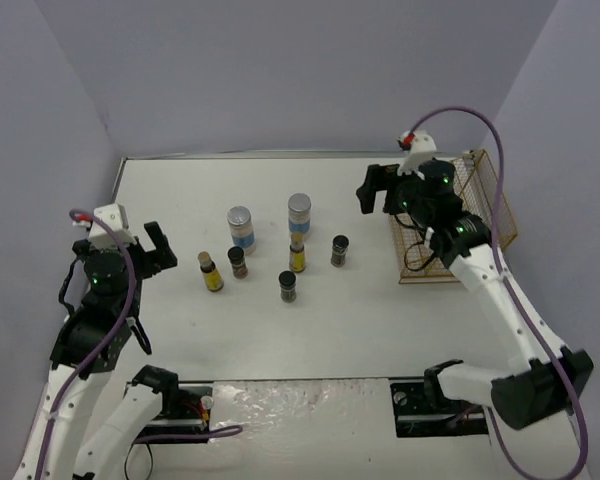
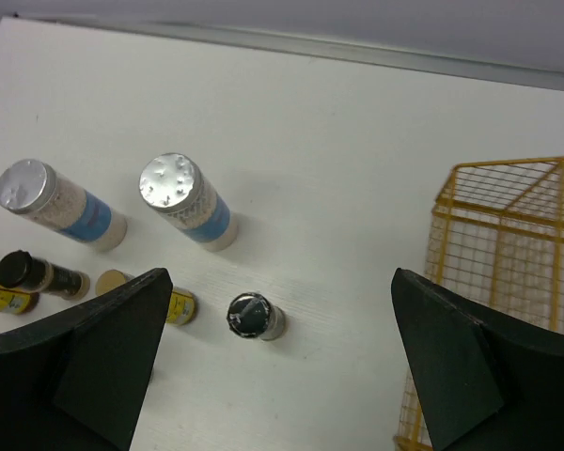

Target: Organize the condiment bottles

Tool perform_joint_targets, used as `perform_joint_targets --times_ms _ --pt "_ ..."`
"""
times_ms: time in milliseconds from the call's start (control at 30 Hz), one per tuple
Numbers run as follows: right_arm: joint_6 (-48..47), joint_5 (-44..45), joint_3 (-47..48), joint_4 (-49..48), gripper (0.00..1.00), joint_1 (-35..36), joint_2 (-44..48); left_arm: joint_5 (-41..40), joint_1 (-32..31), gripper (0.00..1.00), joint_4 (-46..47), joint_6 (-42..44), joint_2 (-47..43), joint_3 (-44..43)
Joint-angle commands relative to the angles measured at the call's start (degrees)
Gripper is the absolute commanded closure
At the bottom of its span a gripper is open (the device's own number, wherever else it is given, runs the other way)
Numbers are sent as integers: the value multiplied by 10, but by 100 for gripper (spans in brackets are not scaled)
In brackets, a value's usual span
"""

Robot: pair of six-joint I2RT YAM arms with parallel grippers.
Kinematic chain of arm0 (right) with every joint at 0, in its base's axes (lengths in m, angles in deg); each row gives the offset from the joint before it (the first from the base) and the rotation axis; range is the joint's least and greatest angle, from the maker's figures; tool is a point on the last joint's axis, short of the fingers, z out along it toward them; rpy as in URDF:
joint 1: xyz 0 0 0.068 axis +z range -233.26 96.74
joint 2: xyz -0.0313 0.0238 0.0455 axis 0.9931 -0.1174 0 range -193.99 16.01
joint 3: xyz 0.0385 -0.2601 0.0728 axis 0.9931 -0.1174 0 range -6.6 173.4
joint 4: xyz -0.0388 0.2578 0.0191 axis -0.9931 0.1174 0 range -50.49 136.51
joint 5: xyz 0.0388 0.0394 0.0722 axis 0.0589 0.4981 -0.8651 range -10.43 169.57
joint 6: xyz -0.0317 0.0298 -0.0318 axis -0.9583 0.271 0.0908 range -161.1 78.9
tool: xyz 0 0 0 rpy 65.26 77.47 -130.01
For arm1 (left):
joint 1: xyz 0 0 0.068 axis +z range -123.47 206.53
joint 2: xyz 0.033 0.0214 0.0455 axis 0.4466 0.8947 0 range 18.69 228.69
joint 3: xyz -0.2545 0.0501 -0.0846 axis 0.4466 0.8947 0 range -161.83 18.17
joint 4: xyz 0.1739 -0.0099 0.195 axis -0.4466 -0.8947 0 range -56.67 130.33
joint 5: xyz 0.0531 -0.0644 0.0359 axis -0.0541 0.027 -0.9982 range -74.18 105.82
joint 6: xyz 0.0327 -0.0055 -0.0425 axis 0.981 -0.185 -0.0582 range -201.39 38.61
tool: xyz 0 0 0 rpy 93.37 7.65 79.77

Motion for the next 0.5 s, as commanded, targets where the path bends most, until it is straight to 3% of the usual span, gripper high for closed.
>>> perform_joint_targets --times_ms 0,267,467 --pt "-33 -28 86 -59 0 44 -126 53 -3 3 27 8 84 -91" --pt "-72 -51 175 -85 0 103 -283 142 4 3 -31 40 229 -208" --pt "-88 -50 231 -80 0 134 -357 193 28 3 27 51 214 -154"
